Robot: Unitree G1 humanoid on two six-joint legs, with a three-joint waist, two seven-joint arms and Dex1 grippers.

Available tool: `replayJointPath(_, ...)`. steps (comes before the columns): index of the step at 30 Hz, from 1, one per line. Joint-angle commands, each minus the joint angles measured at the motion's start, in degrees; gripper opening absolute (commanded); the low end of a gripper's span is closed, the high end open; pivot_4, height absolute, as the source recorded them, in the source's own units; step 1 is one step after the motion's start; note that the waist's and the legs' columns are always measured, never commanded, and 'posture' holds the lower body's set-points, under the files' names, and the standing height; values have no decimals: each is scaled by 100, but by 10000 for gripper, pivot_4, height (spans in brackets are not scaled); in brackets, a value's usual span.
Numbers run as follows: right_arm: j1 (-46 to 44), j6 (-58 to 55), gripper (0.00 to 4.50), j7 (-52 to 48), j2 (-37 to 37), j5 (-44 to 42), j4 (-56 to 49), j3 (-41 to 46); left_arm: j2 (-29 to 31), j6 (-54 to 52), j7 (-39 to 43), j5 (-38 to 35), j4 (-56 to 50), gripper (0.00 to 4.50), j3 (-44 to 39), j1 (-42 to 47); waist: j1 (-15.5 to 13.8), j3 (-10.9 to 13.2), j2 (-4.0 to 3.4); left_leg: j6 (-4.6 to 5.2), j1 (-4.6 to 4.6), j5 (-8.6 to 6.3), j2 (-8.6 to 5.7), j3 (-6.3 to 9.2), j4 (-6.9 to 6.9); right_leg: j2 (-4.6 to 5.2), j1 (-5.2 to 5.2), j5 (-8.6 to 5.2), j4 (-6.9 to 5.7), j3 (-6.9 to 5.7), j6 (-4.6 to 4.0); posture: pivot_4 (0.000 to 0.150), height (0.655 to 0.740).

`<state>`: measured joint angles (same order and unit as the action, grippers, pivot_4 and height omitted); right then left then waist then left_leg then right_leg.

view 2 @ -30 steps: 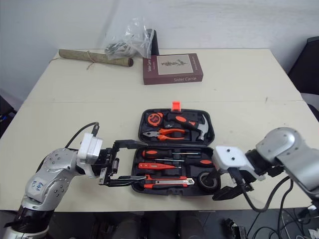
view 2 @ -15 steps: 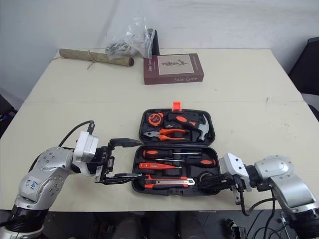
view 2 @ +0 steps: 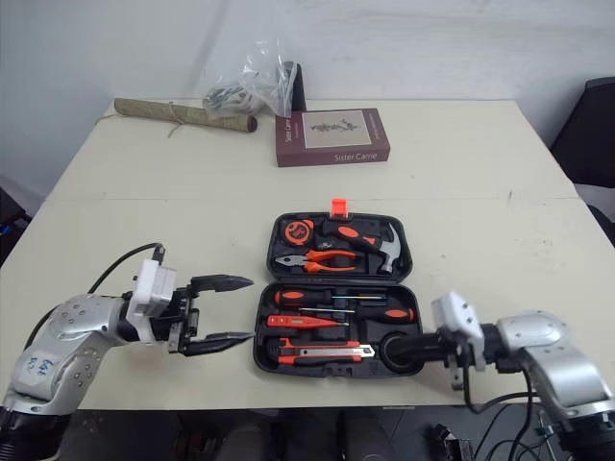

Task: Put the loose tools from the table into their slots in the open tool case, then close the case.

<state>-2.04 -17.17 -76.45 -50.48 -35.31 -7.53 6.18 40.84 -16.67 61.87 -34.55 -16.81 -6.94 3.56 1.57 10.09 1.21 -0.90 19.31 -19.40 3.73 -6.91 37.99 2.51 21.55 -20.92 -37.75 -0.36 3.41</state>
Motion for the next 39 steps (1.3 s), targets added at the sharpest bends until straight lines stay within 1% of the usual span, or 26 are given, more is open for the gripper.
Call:
replayJointPath(1, -58, -276, 0, 301, -286, -96, 136, 704, 8, 158, -283, 323, 151, 23032, -148, -1, -3, 2, -2, 0, 0, 0, 0, -1, 0, 0, 0, 0, 2, 0, 0, 1500, 7400)
replayJointPath(3, -211, -266, 0, 539, -236, 19, 586, 885, -86, 160, -492, 518, 327, 14449, -57, 123, -9, 1, -1, 2, 0, -1, -1, -1, 0, 1, -4, 0, 5, 0, 0, 1500, 7400)
replayJointPath(4, -343, -178, 0, 630, -167, 133, 890, 878, -132, 118, -654, 699, 457, 8617, 48, 246, -10, 1, -1, 3, -1, -2, -3, -1, 1, 2, -7, 0, 6, 1, 0, 1500, 7400)
replayJointPath(6, -508, 88, 0, 667, -127, 526, 1387, 673, -204, 37, -782, 895, 635, 336, 210, 430, -12, 1, 0, 5, -1, -3, -4, -2, 2, 3, -7, 1, 6, 1, 1, 1500, 7400)
replayJointPath(10, -1015, 1049, 0, 1019, 301, 1530, 2379, 57, -433, -114, -981, 1335, 1171, 106, 705, 891, 7, 1, -1, 2, 1, -1, -4, -11, -3, -1, 2, 1, 6, 2, 1, 1500, 7400)
replayJointPath(13, -1321, 1321, 0, 1059, 634, 1875, 2674, -304, -594, -101, -1032, 1637, 1544, 106, 1030, 1202, 66, 6, -12, -1, 0, 1, -2, -26, -1, -6, 10, 1, -3, 15, 1, 1500, 7400)
replayJointPath(16, -1411, 1319, 0, 1079, 864, 2012, 2565, -535, -812, -74, -1199, 1858, 1918, 106, 1161, 1519, 90, 5, -8, -5, -7, 3, 6, -33, -2, -14, 11, 1, -7, 22, 2, 1500, 7400)
replayJointPath(19, -1504, 1199, 0, 1126, 1068, 2051, 2319, -702, -818, -198, -966, 1941, 2040, 106, 1378, 1662, 128, 5, -8, -10, -8, 1, 10, -32, -2, -17, 12, 1, -8, 21, 2, 1500, 7400)
replayJointPath(21, -1523, 1020, 0, 1122, 1175, 2049, 1998, -840, -850, -290, -959, 1971, 2058, 106, 1428, 1699, 151, 5, -8, -12, -8, 0, 11, -32, -3, -17, 13, 1, -9, 21, 2, 1500, 7400)
replayJointPath(27, -1691, 691, 0, 1338, 1486, 2209, 1407, -1166, -820, -285, -1019, 1915, 1955, 106, 1229, 1530, 190, 5, -9, -16, -9, -1, 15, -31, -3, -17, 14, 1, -11, 20, 2, 1500, 7400)
replayJointPath(34, -2013, 394, 0, 1561, 1750, 2610, 1413, -1425, -605, -468, -1149, 1786, 1557, 106, 700, 1012, 333, 4, -9, -30, -12, -1, 29, -31, -9, -28, 17, -1, -14, 20, -2, 1500, 7400)
replayJointPath(39, -2107, 204, 0, 1433, 1853, 2679, 1395, -1595, -554, -422, -1309, 1877, 1727, 106, 503, 924, 336, 5, -9, -34, -12, -1, 34, -31, -10, -32, 21, -3, -15, 20, -4, 1500, 7400)
